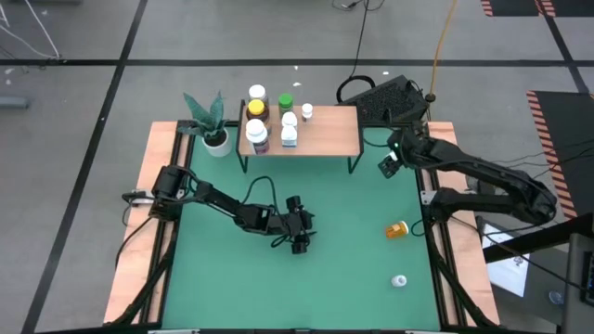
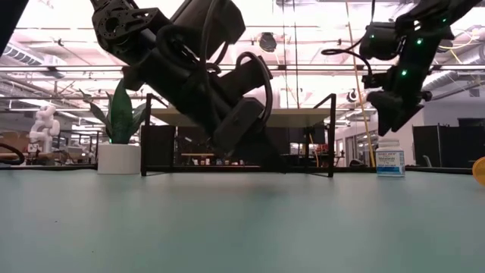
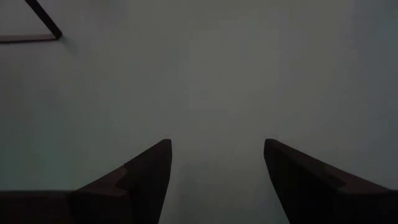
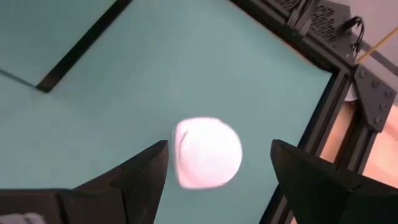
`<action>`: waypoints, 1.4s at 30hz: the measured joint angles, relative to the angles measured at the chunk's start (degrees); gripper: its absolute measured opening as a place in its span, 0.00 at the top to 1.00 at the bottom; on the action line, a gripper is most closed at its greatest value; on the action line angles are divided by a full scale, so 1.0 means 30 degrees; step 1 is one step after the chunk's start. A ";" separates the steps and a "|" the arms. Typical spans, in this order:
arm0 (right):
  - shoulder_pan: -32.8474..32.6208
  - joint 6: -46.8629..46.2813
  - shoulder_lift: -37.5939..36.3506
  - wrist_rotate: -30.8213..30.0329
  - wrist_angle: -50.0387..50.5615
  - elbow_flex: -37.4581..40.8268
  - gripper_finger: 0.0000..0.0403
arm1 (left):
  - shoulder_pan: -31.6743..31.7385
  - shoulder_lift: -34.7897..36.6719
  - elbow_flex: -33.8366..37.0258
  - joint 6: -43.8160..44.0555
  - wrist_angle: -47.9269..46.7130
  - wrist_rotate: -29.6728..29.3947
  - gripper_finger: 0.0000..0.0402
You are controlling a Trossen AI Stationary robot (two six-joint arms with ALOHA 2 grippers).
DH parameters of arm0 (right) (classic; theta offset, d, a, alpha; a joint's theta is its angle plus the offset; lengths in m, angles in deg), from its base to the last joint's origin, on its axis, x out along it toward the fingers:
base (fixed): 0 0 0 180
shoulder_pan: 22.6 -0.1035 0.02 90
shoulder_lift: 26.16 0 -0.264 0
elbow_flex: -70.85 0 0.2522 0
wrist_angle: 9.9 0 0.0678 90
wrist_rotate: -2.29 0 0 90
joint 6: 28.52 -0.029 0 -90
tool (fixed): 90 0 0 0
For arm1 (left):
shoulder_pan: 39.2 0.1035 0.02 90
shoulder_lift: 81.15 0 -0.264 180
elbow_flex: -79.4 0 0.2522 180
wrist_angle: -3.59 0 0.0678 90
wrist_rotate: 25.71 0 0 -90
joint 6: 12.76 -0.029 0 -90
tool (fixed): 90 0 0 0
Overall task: Pick and place medicine bottles onto shelf by color
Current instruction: Put the blue white pill bottle on the shelf
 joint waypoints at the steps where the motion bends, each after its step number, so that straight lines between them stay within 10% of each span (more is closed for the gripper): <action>1: 0.0242 0.0210 0.0078 0.0007 -0.0245 0.0000 0.31 | 0.0004 0.0000 0.0000 -0.0005 0.0118 0.0000 0.36; 42: 0.2207 0.1061 0.1140 0.3519 -0.2014 0.0912 0.60 | 0.0015 0.0000 0.0000 -0.0042 -0.0145 -0.0015 0.36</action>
